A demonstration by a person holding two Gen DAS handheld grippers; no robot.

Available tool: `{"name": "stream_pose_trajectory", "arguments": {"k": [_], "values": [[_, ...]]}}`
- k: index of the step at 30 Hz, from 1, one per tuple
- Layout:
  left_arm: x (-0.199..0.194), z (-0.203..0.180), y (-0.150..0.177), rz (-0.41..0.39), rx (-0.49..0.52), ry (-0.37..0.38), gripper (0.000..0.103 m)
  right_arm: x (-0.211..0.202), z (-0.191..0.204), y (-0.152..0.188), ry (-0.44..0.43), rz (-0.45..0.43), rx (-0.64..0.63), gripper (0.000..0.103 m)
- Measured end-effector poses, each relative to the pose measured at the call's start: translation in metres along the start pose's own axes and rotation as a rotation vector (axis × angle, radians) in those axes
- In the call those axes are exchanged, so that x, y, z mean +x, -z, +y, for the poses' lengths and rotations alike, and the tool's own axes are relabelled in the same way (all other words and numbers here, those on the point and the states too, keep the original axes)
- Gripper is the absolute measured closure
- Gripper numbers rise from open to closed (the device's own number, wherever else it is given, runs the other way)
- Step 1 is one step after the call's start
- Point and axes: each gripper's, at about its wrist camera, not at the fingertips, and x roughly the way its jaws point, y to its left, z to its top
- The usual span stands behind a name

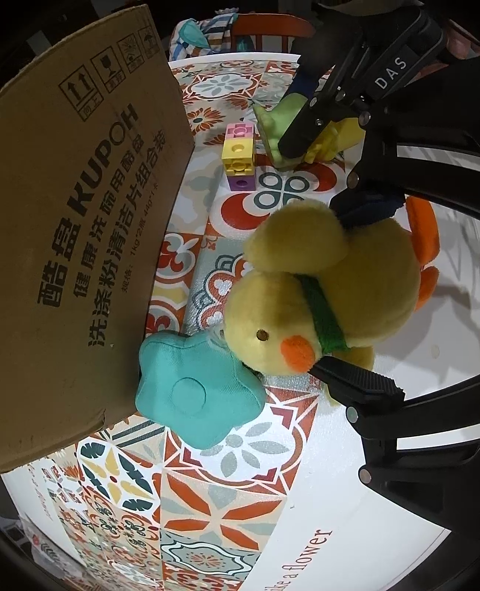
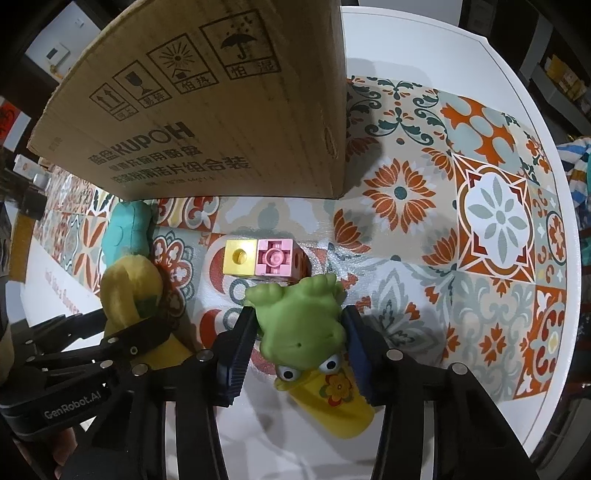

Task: Organize objects
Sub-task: 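Grasp the yellow duck with the left tool while the right tool grasps the green frog, then lift the duck and frog and carry both over the box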

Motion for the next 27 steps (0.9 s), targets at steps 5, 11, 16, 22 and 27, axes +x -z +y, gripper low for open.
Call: {"name": "stream_pose_trajectory", "arguments": {"k": [5,11,16,22,27], "values": [[-0.007,0.003,0.004,-0.016,0.000,-0.002,0.044,-0.004,0.003,0.001,0.002,-0.021,0.005,0.060],[-0.021,0.000,0.008,-0.052,0.011,0.001,0.050,-0.013,0.009,0.003,0.002,-0.052,0.023,0.060],[-0.038,-0.006,0.012,-0.087,0.015,0.012,0.050,-0.024,0.018,0.005,0.004,-0.081,0.032,0.060],[-0.058,-0.003,0.018,-0.133,0.018,0.025,0.050,-0.050,0.024,0.012,0.001,-0.131,0.042,0.060],[-0.077,0.002,0.021,-0.166,0.022,0.035,0.050,-0.073,0.027,0.014,0.000,-0.173,0.043,0.060]]}}
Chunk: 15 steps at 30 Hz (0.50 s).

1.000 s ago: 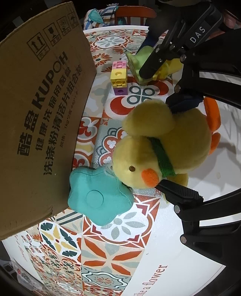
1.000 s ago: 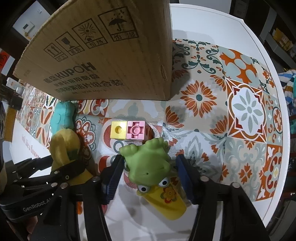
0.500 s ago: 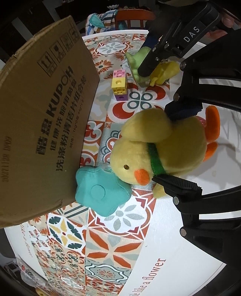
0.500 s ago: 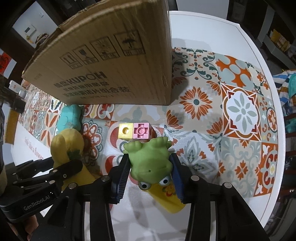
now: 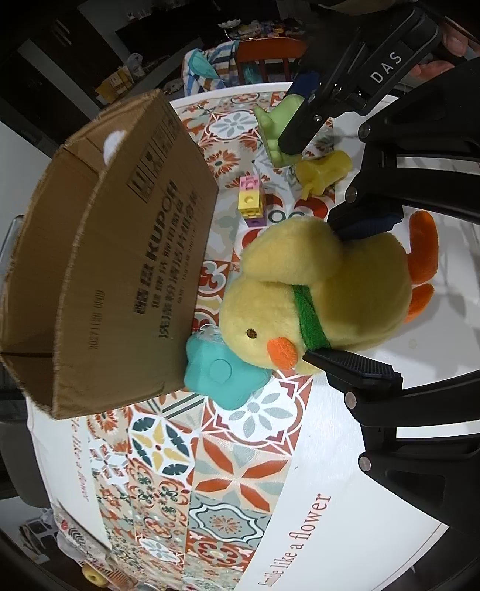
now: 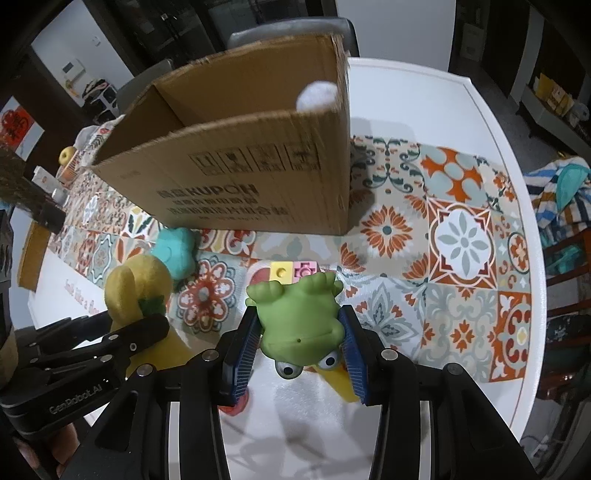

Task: Organize objects
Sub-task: 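Lift the duck and frog and carry both over the box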

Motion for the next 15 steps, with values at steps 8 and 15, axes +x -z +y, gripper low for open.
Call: {"name": "stream_pose_trajectory", "arguments": {"k": [8,15], "values": [[-0.025,-0.001,0.001,-0.055,0.008,0.017,0.050,-0.031,0.010,0.002,-0.009,-0.065,-0.002,0.060],[-0.051,-0.003,-0.001,-0.124,0.013,0.042,0.050,-0.058,0.017,-0.001,0.001,-0.202,0.170,0.060]]}}
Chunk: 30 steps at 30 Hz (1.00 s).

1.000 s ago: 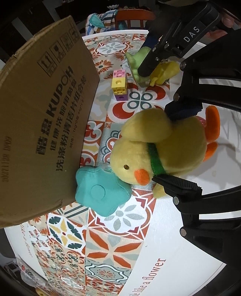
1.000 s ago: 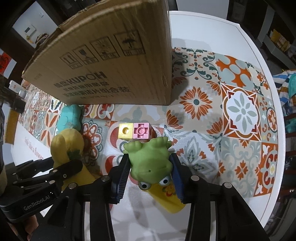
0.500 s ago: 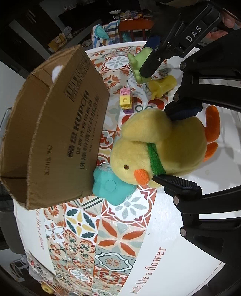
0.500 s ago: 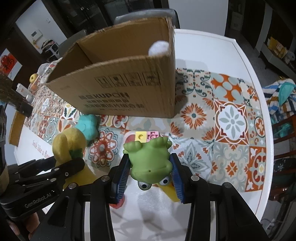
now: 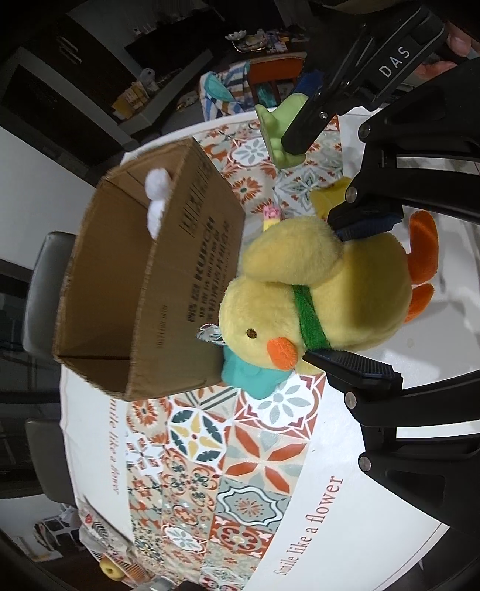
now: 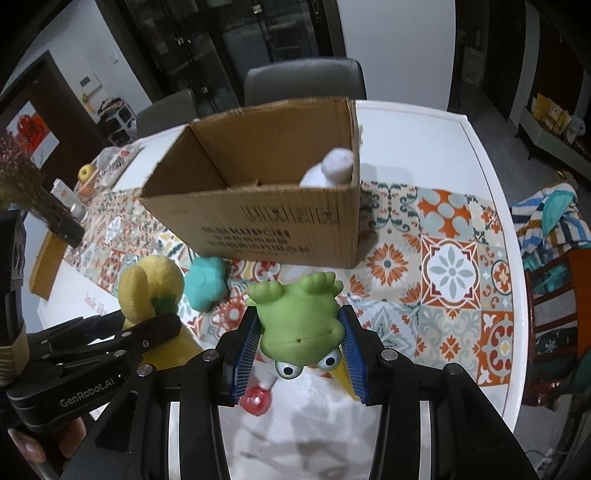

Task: Organize objects
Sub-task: 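Lift the duck and frog and carry both over the box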

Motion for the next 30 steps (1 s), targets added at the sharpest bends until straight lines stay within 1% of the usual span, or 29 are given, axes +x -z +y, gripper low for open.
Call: {"name": "stream_pose_trajectory", "arguments": {"k": [2,3,19,30], "values": [[-0.006,-0.001,-0.001,-0.016,0.003,0.006,0.050,-0.006,0.002,-0.001,-0.005,-0.016,0.006,0.060],[-0.009,-0.002,-0.002,-0.025,0.004,0.008,0.050,-0.009,0.003,-0.002,0.000,-0.038,0.047,0.060],[-0.051,-0.010,-0.019,-0.138,0.041,0.027,0.050,-0.045,0.016,-0.015,-0.037,-0.144,0.086,0.060],[-0.073,-0.015,-0.038,-0.199,0.059,0.038,0.050,-0.065,0.021,-0.035,-0.037,-0.230,0.119,0.060]]}}
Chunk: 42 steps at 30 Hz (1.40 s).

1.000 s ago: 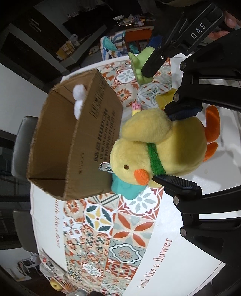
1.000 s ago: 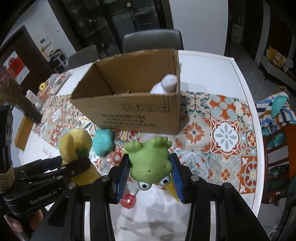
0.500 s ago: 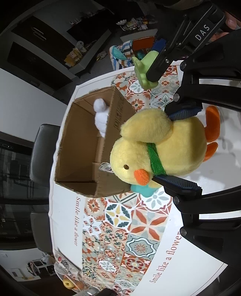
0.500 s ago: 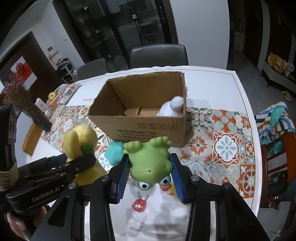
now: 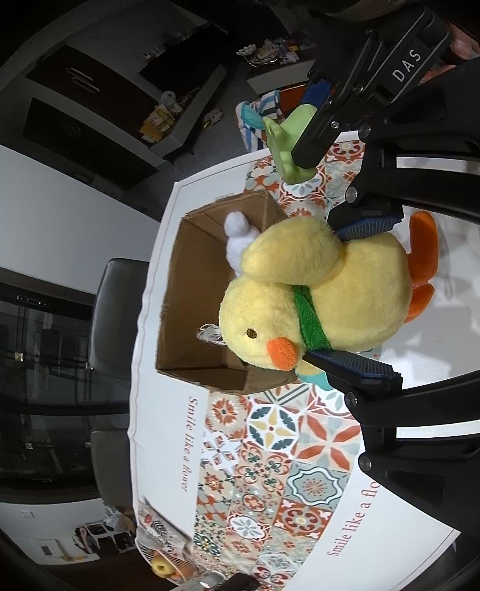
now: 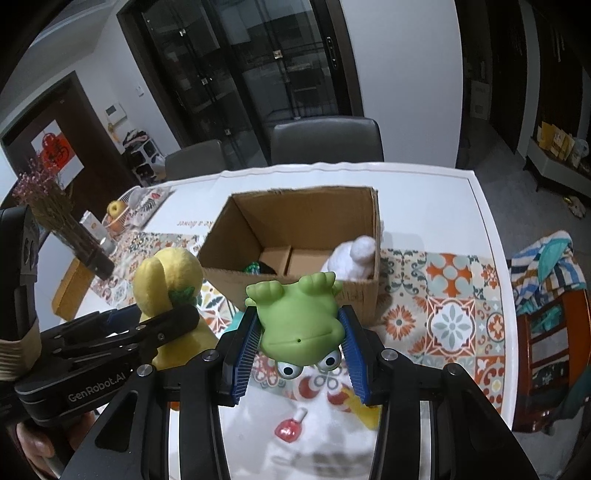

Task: Organize objects
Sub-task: 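Lift the duck and frog and carry both over the box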

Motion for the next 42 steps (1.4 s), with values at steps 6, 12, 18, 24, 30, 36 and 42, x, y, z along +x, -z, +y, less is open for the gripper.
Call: {"name": "stream_pose_trajectory", "arguments": {"k": [6,12,18,24,30,36,42], "values": [[-0.007,-0.002,-0.015,-0.032,0.008,-0.002,0.050,-0.002,0.004,-0.012,-0.001,-0.034,0.010,0.060],[-0.010,-0.002,-0.030,-0.055,0.010,0.001,0.050,0.000,0.006,-0.024,-0.002,-0.058,0.026,0.060],[-0.006,-0.002,-0.048,-0.064,0.018,-0.008,0.050,0.005,0.006,-0.040,0.008,-0.077,0.042,0.060],[0.004,-0.001,-0.063,-0.065,0.016,-0.025,0.050,0.015,0.001,-0.056,0.012,-0.074,0.078,0.060],[0.015,-0.001,-0.078,-0.061,0.021,-0.036,0.050,0.026,-0.003,-0.067,0.017,-0.071,0.114,0.060],[0.031,0.000,-0.094,-0.050,0.032,-0.055,0.050,0.043,-0.010,-0.079,0.028,-0.054,0.144,0.060],[0.052,0.005,-0.106,-0.024,0.018,-0.074,0.049,0.065,-0.018,-0.089,0.044,-0.025,0.183,0.060]]}}
